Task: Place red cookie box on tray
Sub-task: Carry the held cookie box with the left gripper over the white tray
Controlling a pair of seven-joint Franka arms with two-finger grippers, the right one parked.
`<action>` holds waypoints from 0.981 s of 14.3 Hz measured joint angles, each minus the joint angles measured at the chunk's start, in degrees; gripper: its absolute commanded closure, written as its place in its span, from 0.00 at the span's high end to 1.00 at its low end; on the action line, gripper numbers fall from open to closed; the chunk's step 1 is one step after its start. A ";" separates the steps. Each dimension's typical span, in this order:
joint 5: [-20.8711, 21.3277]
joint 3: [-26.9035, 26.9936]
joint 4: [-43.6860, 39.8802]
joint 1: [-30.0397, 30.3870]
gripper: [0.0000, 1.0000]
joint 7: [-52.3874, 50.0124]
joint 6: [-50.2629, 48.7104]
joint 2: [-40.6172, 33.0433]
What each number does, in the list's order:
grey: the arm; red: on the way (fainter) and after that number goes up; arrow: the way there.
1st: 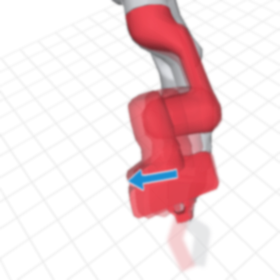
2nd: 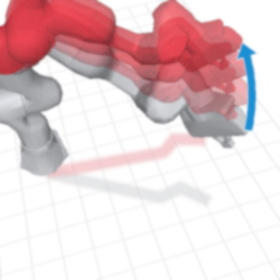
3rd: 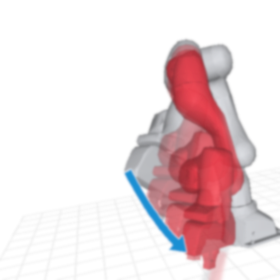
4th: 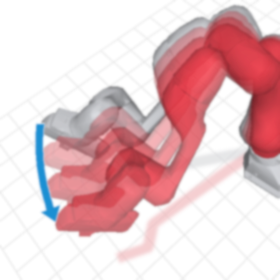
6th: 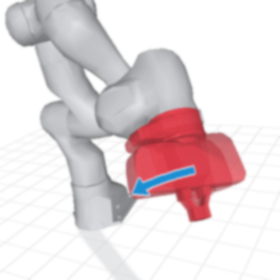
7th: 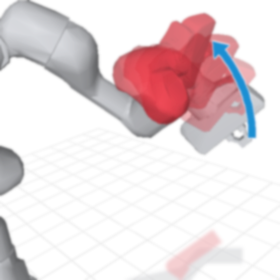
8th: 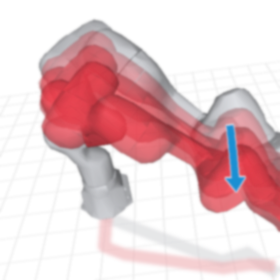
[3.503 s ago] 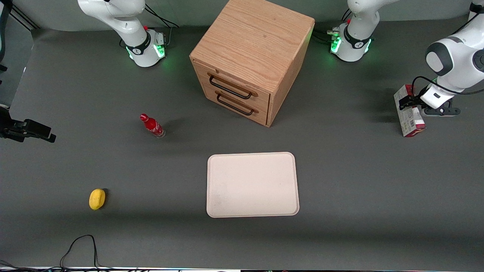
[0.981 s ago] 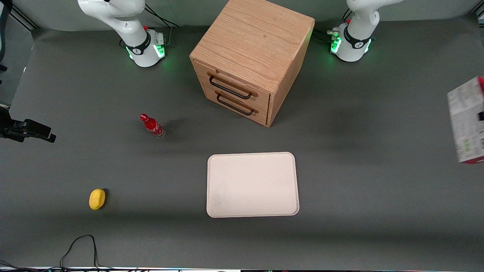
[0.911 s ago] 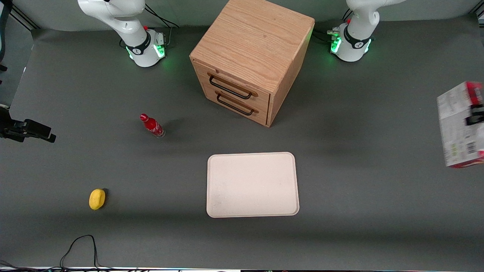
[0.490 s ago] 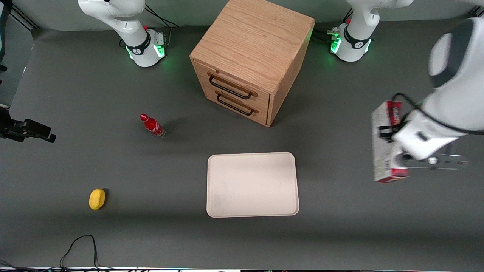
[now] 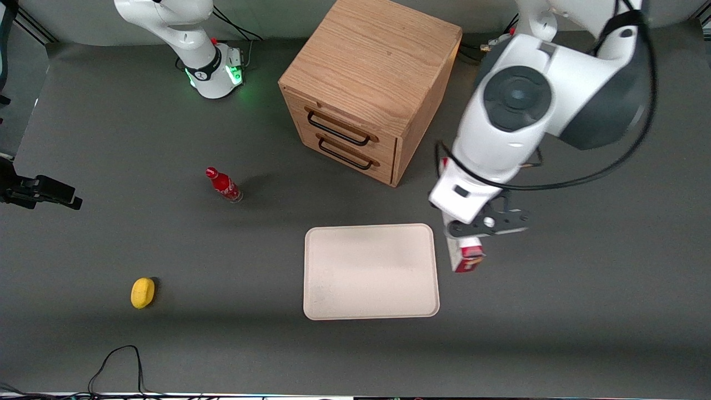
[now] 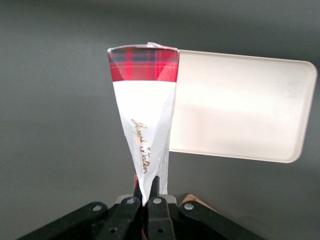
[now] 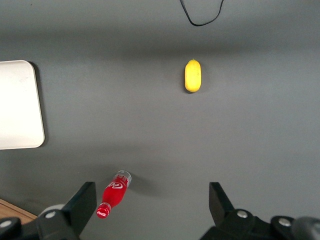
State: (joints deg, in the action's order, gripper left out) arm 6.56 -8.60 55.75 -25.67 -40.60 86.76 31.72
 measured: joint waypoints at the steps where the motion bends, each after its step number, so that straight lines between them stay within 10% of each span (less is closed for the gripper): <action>1: 0.00 -0.66 -0.57 -0.88 0.00 -0.96 0.25 0.47; 14: -1.46 -1.64 -0.01 3.85 0.00 2.61 12.74 16.34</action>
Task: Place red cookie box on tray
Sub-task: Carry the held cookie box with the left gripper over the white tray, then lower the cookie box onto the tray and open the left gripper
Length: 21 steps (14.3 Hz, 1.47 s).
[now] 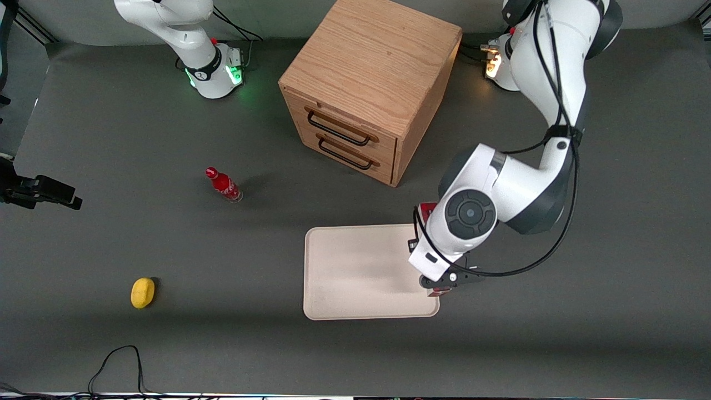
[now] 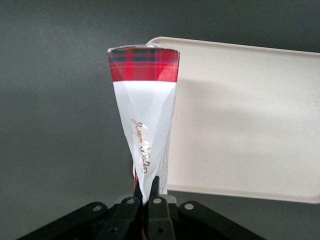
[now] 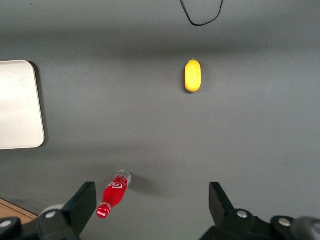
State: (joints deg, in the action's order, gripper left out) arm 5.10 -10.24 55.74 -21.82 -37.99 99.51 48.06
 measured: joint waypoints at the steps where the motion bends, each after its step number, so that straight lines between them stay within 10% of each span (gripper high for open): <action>1: -0.02 -0.05 0.95 -0.02 0.00 0.00 2.17 1.00; 10: -0.04 -0.14 5.57 -0.11 0.00 0.04 10.87 5.40; 12: -0.03 -0.10 5.69 -0.09 0.71 0.06 11.93 5.50; 13: -0.03 -0.07 5.76 -0.06 0.84 0.08 12.24 5.52; 15: -0.03 -0.04 5.67 0.20 1.00 0.07 12.62 5.50; 21: 0.11 -0.23 3.57 0.51 1.00 0.06 2.11 -0.22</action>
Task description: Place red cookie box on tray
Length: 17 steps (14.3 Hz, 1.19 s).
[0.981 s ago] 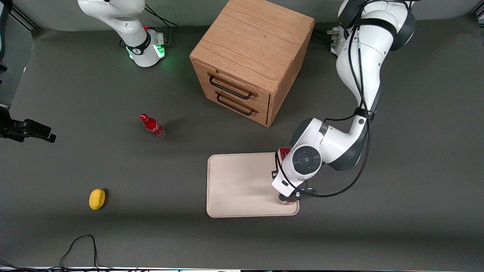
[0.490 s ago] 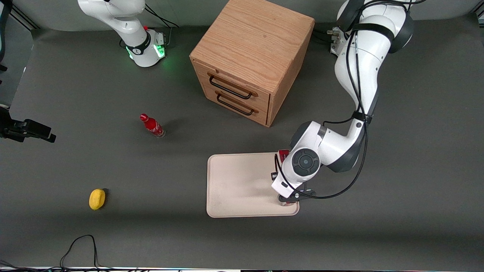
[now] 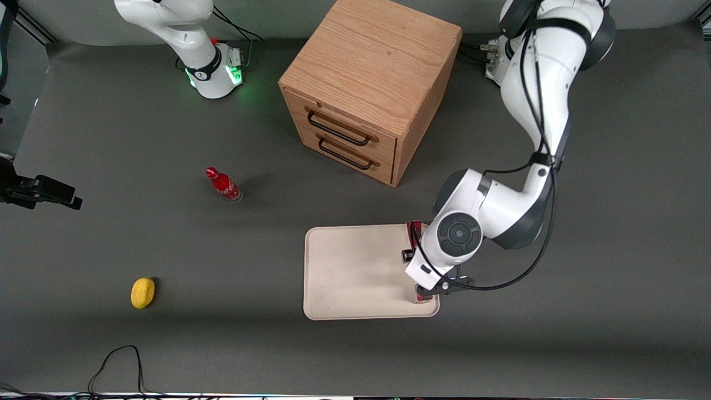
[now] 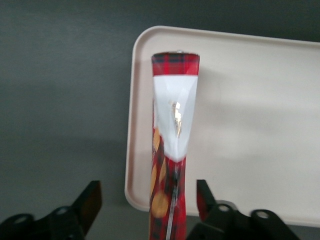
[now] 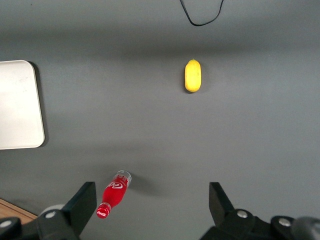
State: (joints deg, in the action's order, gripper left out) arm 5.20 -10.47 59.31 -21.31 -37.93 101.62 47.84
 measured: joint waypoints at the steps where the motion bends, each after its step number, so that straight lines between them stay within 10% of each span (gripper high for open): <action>1: 0.05 -0.07 -0.15 -0.02 1.00 -0.01 -2.90 -2.63; 8: 3.34 0.28 2.19 1.91 1.00 1.67 -18.59 -20.63; 17: 2.36 0.58 30.84 17.17 1.00 20.32 -8.57 -41.42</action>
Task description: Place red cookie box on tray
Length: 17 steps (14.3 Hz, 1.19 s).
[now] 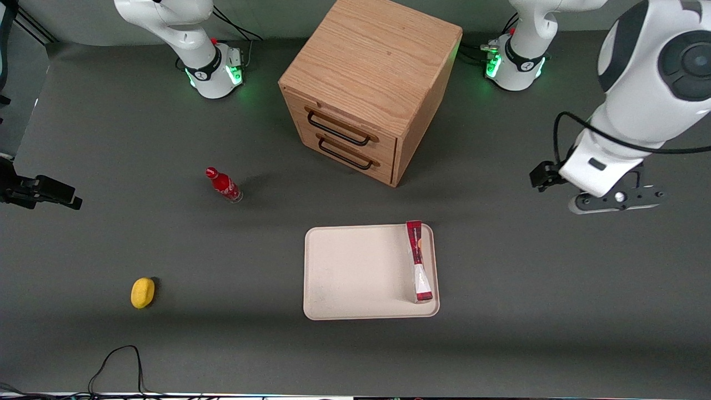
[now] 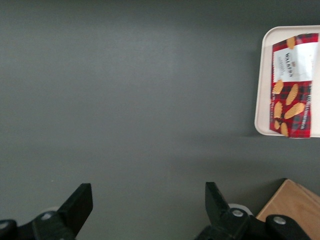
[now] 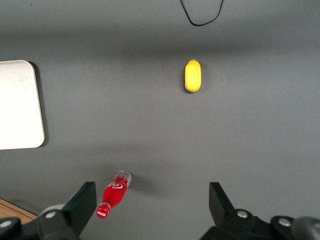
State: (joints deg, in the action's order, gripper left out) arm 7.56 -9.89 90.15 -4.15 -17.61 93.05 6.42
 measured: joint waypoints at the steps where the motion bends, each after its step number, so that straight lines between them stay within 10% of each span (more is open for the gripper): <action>1: -0.13 0.03 1.08 1.43 1.00 1.75 0.13 -0.87; 17: -6.20 8.84 5.30 3.97 1.00 14.79 3.10 -5.93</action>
State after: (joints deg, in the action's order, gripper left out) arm 1.37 -1.05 95.45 -0.18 -2.83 96.15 0.49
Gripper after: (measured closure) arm 0.000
